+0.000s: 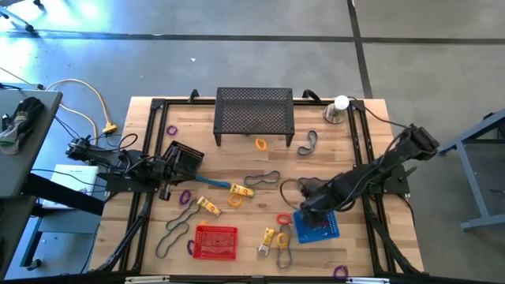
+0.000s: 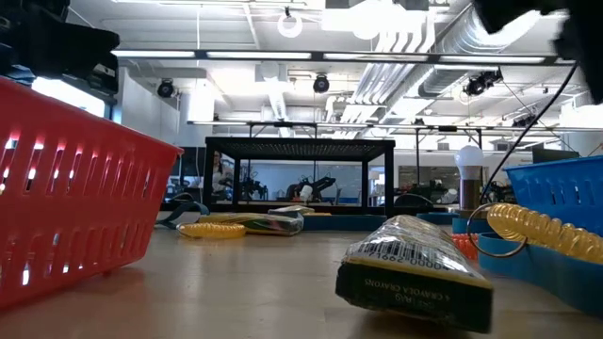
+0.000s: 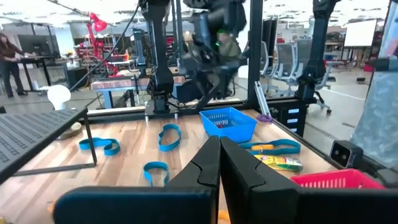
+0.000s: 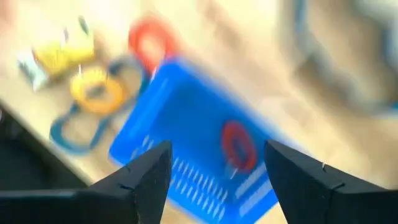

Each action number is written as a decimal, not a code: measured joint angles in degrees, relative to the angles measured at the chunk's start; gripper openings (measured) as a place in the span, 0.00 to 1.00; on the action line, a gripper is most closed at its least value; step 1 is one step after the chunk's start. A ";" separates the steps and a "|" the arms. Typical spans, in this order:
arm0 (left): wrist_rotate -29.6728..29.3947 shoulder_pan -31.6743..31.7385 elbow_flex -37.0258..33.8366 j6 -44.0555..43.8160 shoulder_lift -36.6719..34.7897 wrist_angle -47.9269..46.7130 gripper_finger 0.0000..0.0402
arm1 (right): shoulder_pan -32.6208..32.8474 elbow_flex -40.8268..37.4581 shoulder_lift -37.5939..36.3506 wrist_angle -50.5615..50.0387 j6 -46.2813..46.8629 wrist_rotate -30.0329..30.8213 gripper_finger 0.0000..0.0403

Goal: Pick & Place Office Desk Supplies
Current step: Put the blue rubber band into the black bin

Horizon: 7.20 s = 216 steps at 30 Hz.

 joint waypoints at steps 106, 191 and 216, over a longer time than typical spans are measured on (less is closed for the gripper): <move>-2.36 10.43 6.58 -3.11 47.81 47.96 0.40 | -15.15 -11.45 -3.38 50.08 -75.54 21.44 0.00; 10.36 12.76 31.10 -11.33 97.09 74.99 0.00 | -18.99 -11.45 -2.86 63.04 -84.58 16.42 0.01; 15.10 12.66 31.10 -6.59 91.95 65.50 0.00 | -9.61 -11.45 -2.86 41.57 -59.73 34.78 0.44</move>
